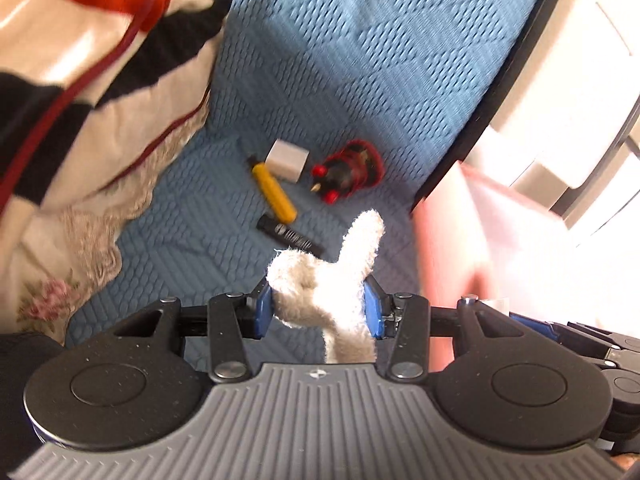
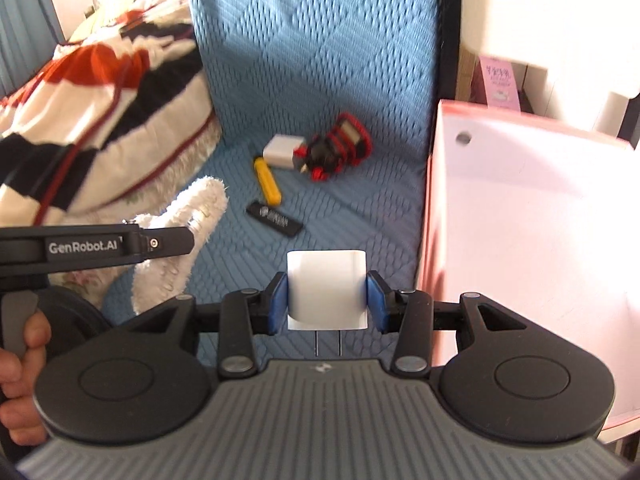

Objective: Organize rigid objects
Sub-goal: 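Carry the charger and plush toy in both grippers over the pink box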

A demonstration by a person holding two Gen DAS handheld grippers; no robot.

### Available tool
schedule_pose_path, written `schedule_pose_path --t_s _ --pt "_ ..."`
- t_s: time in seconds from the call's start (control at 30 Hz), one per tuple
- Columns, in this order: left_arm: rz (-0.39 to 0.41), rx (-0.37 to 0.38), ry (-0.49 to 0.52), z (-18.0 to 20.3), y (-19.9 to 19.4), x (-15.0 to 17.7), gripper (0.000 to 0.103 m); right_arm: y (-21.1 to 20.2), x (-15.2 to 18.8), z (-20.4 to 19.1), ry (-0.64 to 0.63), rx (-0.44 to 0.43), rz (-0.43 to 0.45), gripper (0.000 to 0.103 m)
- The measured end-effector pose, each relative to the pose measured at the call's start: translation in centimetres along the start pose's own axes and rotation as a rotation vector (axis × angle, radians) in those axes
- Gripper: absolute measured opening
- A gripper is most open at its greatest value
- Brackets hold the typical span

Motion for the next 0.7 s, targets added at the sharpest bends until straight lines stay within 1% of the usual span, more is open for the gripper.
schedule_pose_path --t_s 0.1,0.2,0.37,0.53,0.7 --pt "0.023 0.02 -0.003 1.5 -1.3 -1.6 0.05 -1.7 -1.7 0.5 -0.002 -0.008 0.027 0.045" --pt "0.045 0.05 -0.037 3.1 -2.4 -3.1 0.05 -3.5 -3.8 1.2 -0.008 -0.011 0.062 0.045" --pt "0.072 0.09 -0.038 6.4 -3.8 -4.7 0.051 -6.3 -6.5 2.8 -0.022 -0.015 0.114 0.045" --pt "0.111 0.122 -0.008 10.0 -4.9 -6.3 0.051 -8.6 -8.6 4.7 -0.018 -0.013 0.166 0.045" --pt "0.132 0.17 0.009 13.6 -4.8 -7.3 0.051 -10.3 -10.1 6.8 -0.025 0.005 0.211 0.045"
Point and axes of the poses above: each gripper's, at about its wrist camera, not at the fingertips, and y roughly the way its jaws point, z to its right, x to its underside, the point moved 6 cm from there along y, roughly the way its jaws point, and after that the axes turned 5 degrees about z, right-handed, at the moved point
